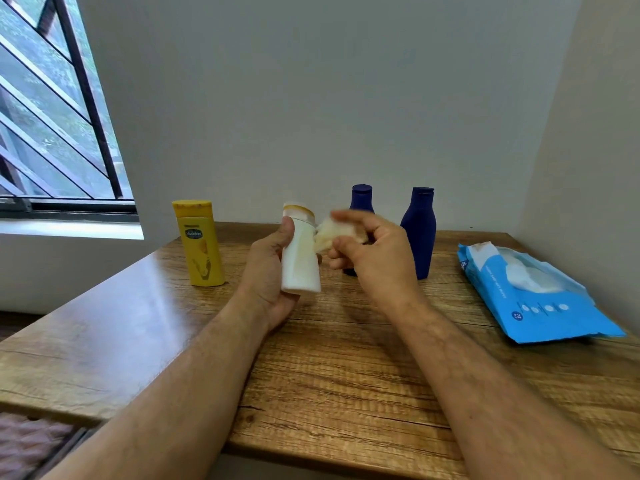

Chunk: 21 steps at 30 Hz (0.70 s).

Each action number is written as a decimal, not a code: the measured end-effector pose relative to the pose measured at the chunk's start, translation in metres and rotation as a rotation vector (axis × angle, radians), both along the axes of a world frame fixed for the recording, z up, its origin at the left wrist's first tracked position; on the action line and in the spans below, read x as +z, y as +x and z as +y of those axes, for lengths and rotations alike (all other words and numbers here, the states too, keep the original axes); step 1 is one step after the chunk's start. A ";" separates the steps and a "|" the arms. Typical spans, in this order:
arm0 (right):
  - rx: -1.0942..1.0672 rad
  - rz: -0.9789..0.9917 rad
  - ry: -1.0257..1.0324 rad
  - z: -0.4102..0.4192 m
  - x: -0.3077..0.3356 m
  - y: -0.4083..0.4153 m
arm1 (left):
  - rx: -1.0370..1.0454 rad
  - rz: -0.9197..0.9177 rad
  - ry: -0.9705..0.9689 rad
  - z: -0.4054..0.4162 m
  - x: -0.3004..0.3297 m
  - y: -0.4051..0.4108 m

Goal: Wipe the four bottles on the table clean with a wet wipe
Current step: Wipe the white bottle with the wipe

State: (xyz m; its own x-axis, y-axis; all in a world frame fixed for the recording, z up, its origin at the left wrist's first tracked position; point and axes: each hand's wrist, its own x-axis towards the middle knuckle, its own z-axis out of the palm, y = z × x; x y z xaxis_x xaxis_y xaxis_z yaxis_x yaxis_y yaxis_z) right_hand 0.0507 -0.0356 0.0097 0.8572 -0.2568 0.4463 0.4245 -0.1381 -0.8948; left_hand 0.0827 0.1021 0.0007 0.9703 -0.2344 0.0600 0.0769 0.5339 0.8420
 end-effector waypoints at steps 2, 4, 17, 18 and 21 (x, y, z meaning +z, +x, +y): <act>-0.045 -0.009 0.047 -0.002 0.001 0.001 | -0.006 0.026 0.015 0.000 -0.001 0.001; -0.102 -0.014 0.022 -0.003 0.001 0.001 | -0.044 0.027 0.038 0.000 -0.003 0.001; -0.049 -0.253 -0.886 0.001 -0.010 -0.005 | -0.061 0.079 -0.116 0.001 -0.002 0.004; -0.013 -0.241 -0.916 0.002 -0.010 -0.005 | -0.044 0.095 -0.134 0.002 -0.003 0.006; 0.001 -0.216 -0.914 0.006 -0.010 -0.005 | -0.025 0.103 -0.141 0.003 -0.004 0.008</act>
